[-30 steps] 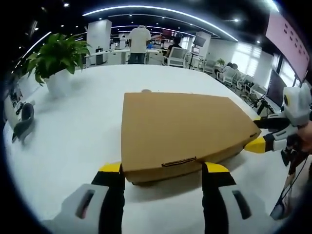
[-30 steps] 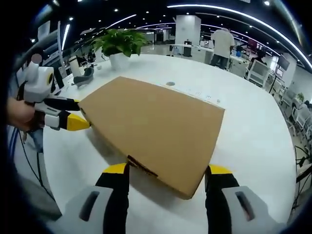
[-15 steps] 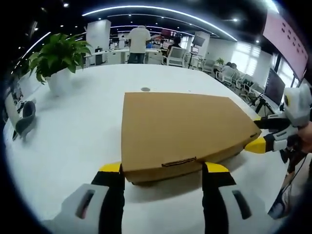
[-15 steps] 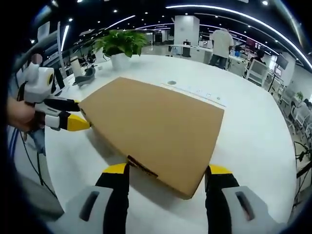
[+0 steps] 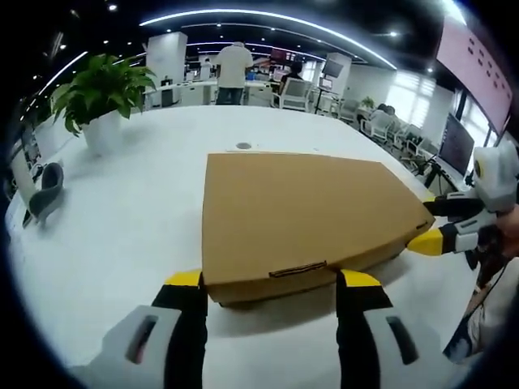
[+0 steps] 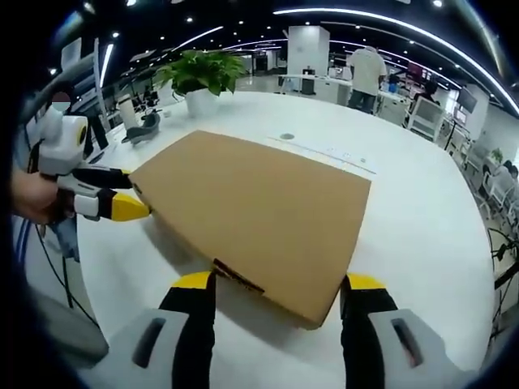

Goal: Operate the shoe box by opening the lid, removing the specified soft item, and placing it in the target area until the item is outside and the box remains undamaged.

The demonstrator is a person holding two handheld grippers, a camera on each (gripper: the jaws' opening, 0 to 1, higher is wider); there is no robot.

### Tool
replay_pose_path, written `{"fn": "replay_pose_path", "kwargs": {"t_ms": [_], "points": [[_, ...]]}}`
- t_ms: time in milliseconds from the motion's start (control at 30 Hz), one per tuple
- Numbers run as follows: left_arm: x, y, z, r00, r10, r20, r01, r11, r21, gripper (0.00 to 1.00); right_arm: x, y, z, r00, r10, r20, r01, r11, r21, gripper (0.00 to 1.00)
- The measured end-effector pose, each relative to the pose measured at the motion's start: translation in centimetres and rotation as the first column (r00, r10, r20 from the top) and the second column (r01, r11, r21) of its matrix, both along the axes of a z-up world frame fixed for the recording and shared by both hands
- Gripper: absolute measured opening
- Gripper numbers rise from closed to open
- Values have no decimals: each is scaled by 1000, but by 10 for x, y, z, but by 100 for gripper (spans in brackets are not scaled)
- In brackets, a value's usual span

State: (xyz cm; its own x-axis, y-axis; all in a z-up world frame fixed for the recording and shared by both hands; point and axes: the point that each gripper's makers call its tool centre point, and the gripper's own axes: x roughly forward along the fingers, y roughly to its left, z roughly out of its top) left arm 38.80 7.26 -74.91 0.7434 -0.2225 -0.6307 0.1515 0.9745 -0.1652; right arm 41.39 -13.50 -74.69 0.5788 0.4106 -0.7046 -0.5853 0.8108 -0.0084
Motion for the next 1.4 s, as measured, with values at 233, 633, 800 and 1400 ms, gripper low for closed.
{"fn": "replay_pose_path", "kwargs": {"t_ms": [233,633,800,1400], "points": [[-3,0,0,1000,7,-7,-8,1000,-4,63,-2,0,1,1000,-8,3,8,1000,14,60],[-15,-1,0,1000,11,9,-11,1000,-8,63,-14,-1,2,1000,-21,9,21,999,28,59],[-19,-2,0,1000,14,21,-14,1000,-10,63,-19,-2,3,1000,-24,15,24,999,32,59],[-30,-1,-2,999,37,9,-37,998,-46,62,-29,-4,2,999,-46,13,45,998,45,58]]}}
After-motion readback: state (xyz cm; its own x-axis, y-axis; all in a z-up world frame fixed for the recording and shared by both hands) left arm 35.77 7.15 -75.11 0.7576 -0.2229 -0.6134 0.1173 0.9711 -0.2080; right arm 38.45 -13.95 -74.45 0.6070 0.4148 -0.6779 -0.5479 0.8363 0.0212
